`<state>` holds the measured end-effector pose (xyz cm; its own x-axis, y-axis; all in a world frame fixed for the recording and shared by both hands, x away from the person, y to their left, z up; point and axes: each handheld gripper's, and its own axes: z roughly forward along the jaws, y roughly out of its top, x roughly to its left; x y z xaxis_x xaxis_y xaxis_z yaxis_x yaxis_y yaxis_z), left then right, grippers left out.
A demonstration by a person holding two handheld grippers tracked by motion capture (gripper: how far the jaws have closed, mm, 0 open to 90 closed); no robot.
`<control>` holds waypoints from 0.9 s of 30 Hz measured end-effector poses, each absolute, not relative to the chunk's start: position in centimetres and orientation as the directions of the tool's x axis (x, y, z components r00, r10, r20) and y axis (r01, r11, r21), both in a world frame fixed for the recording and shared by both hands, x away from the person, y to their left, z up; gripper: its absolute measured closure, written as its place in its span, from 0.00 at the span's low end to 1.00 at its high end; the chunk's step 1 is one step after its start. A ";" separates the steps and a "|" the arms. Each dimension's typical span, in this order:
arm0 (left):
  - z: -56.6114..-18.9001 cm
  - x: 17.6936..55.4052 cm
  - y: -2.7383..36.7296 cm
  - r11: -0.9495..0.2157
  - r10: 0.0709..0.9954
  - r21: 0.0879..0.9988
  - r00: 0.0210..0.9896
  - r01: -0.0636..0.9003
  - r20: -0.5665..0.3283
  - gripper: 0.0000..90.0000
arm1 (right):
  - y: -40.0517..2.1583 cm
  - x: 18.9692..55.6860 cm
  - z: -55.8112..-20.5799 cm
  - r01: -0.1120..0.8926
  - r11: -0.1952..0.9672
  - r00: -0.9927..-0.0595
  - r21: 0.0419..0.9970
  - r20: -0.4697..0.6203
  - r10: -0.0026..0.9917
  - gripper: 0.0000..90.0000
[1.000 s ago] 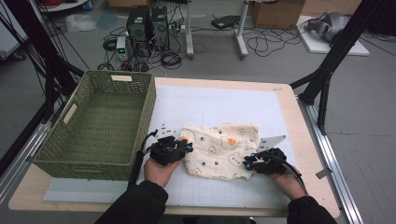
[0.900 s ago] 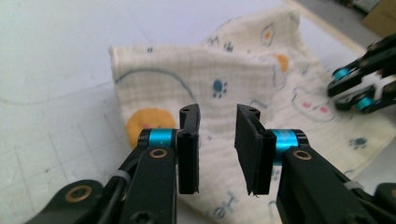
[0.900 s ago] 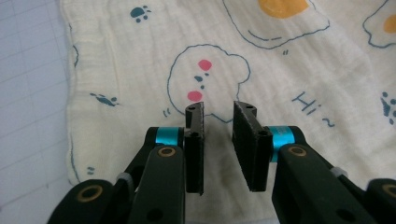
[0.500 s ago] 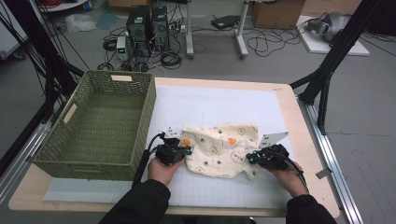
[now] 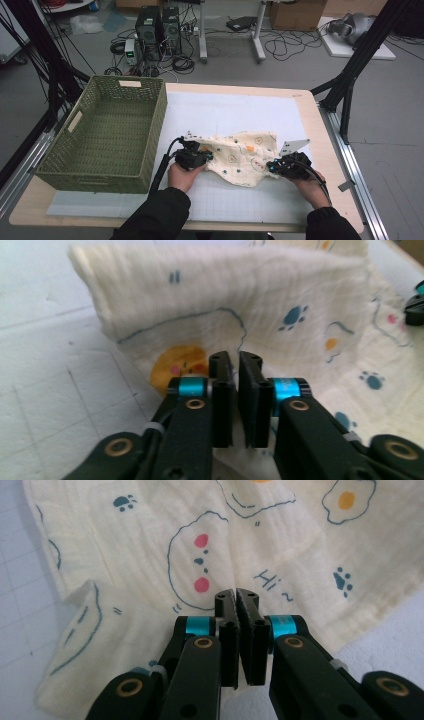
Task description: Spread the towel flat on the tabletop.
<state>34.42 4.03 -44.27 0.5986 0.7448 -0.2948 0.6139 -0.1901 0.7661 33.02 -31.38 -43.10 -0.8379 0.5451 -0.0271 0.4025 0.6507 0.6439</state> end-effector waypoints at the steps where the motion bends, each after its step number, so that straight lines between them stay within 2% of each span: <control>1: -44.0 34.2 4.2 -0.185 0.744 0.773 0.601 0.606 -0.293 0.88 | -31.4 32.9 -43.0 0.400 0.650 -0.838 0.646 -0.029 0.545 0.96; 10: -43.8 31.6 6.9 -0.199 0.766 0.779 0.590 0.595 -0.255 0.81 | -31.1 31.1 -42.2 0.354 0.654 -0.856 0.669 -0.050 0.515 0.86; 12: -44.0 31.3 6.9 -0.204 0.766 0.769 0.588 0.607 -0.261 0.77 | -31.1 30.7 -42.2 0.351 0.652 -0.861 0.672 -0.041 0.506 0.81; 17: -44.5 31.0 6.9 -0.244 0.782 0.735 0.577 0.633 -0.237 0.69 | -30.9 30.1 -42.3 0.349 0.659 -0.869 0.666 -0.034 0.494 0.77; 19: -44.6 31.0 6.8 -0.235 0.790 0.738 0.567 0.633 -0.235 0.73 | -30.7 30.2 -42.6 0.350 0.664 -0.872 0.660 -0.028 0.488 0.76; 23: -44.7 31.3 6.9 -0.227 0.768 0.727 0.578 0.648 -0.275 0.94 | -30.1 30.5 -43.4 0.359 0.677 -0.876 0.642 -0.017 0.482 0.76; 27: -43.9 30.5 7.0 -0.211 0.770 0.759 0.583 0.616 -0.259 0.97 | -30.3 30.8 -43.5 0.369 0.664 -0.877 0.650 0.006 0.481 0.77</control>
<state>30.48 7.03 -43.88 0.5828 0.7703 -0.2587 0.6156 -0.2107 0.7594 30.76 -30.28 -43.52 -0.8765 0.4814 0.0061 0.3691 0.6638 0.6505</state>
